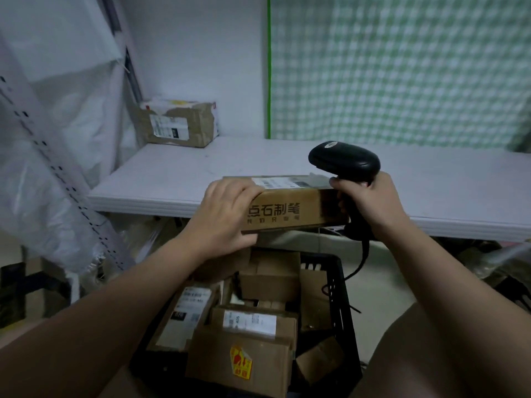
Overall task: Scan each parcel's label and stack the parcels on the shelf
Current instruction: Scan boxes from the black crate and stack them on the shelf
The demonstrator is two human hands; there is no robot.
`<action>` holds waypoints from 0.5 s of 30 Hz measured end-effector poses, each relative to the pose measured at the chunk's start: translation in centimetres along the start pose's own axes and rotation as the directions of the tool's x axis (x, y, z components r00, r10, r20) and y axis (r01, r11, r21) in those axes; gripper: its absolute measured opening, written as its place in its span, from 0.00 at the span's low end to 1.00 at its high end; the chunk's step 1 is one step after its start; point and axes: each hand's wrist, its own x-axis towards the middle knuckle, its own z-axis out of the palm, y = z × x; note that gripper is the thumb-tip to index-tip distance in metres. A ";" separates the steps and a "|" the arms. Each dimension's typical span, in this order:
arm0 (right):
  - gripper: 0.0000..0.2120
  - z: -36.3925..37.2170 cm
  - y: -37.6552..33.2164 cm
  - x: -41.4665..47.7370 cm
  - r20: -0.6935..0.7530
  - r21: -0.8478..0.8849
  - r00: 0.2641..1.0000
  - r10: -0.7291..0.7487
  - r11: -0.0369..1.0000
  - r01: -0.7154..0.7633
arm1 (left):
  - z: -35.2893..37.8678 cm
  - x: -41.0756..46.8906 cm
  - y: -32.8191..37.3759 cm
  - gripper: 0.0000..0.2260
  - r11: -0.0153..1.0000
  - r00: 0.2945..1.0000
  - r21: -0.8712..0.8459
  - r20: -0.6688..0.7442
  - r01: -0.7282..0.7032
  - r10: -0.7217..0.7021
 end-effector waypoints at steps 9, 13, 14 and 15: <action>0.15 0.9 4.9 5.1 0.008 -0.202 0.995 0.099 0.975 -0.096 | 6.7 1.1 -3.4 0.35 0.958 0.925 0.091 0.249 0.271 -0.286; 0.14 0.7 6.4 6.1 0.078 -0.046 0.964 0.256 0.966 -0.253 | 7.6 1.6 -4.5 0.25 0.840 0.826 -0.147 0.334 0.522 -0.455; 0.13 0.8 6.5 6.2 0.112 0.005 0.952 0.286 0.958 -0.288 | 7.7 2.0 -4.4 0.23 0.751 0.786 -0.262 0.340 0.606 -0.516; 0.12 1.0 6.6 6.2 0.132 0.043 0.945 0.298 0.951 -0.306 | 7.8 2.3 -4.3 0.23 0.639 0.735 -0.362 0.338 0.678 -0.588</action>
